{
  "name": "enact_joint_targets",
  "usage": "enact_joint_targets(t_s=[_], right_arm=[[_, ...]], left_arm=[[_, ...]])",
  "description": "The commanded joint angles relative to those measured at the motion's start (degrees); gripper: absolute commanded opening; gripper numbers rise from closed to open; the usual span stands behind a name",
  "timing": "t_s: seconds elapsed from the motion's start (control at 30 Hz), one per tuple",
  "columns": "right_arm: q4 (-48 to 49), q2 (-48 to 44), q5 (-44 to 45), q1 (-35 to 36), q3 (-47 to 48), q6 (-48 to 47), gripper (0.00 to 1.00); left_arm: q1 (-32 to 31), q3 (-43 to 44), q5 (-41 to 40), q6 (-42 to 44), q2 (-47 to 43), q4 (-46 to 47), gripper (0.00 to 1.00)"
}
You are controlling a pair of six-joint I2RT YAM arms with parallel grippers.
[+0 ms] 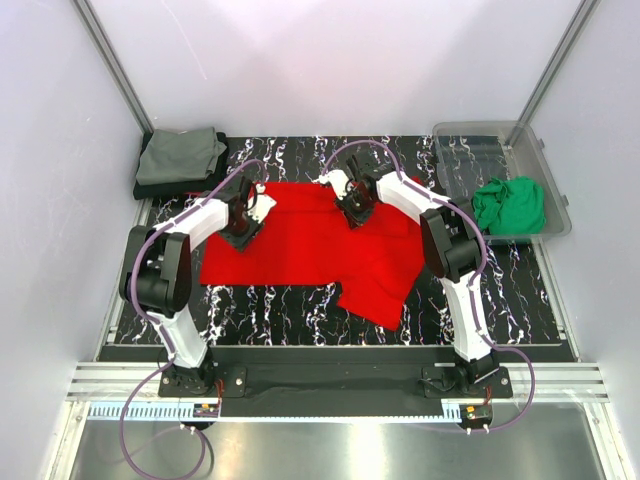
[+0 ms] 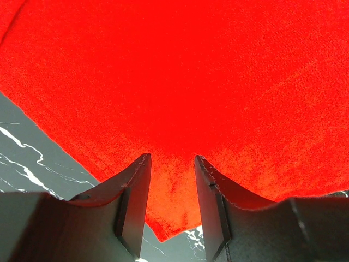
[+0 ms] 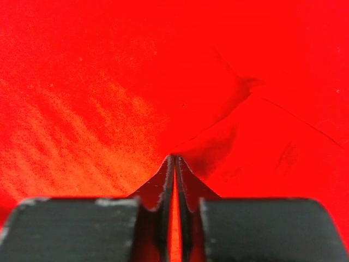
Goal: Fold and stack the t-shirts
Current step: Fold the tshirt
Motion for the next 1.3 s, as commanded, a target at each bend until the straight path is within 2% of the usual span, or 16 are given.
enact_joint_targets(t_s=[0.0, 0.13, 0.57, 0.6, 0.7, 0.83, 1.27], right_arm=[[0.8, -1.4, 1.9, 1.2, -0.3, -0.9, 0.08], [0.9, -3.2, 2.5, 1.7, -0.9, -1.1, 0.00], [0.7, -7.8, 2.9, 3.5, -1.4, -0.5, 0.00], [0.7, -7.5, 3.9, 3.5, -1.7, -0.7, 0.04], [0.8, -6.2, 6.5, 3.5, -1.9, -1.6, 0.24], [1.4, -5.1, 8.1, 3.5, -2.4, -2.3, 0.32], [1.7, -4.3, 11.7, 3.4, -2.1, -2.6, 0.34]], left_arm=[[0.4, 2.3, 1.3, -0.6, 0.4, 0.7, 0.42], [0.4, 2.6, 1.5, -0.6, 0.6, 0.8, 0.43], [0.4, 3.6, 1.5, -0.8, 1.7, 0.8, 0.42], [0.4, 3.6, 1.5, -0.9, 1.8, 0.8, 0.42], [0.4, 3.6, 1.5, -0.8, 1.7, 0.8, 0.42], [0.4, 3.4, 1.5, -0.8, 1.6, 0.8, 0.42], [0.4, 3.4, 1.5, -0.7, 1.7, 0.6, 0.42]])
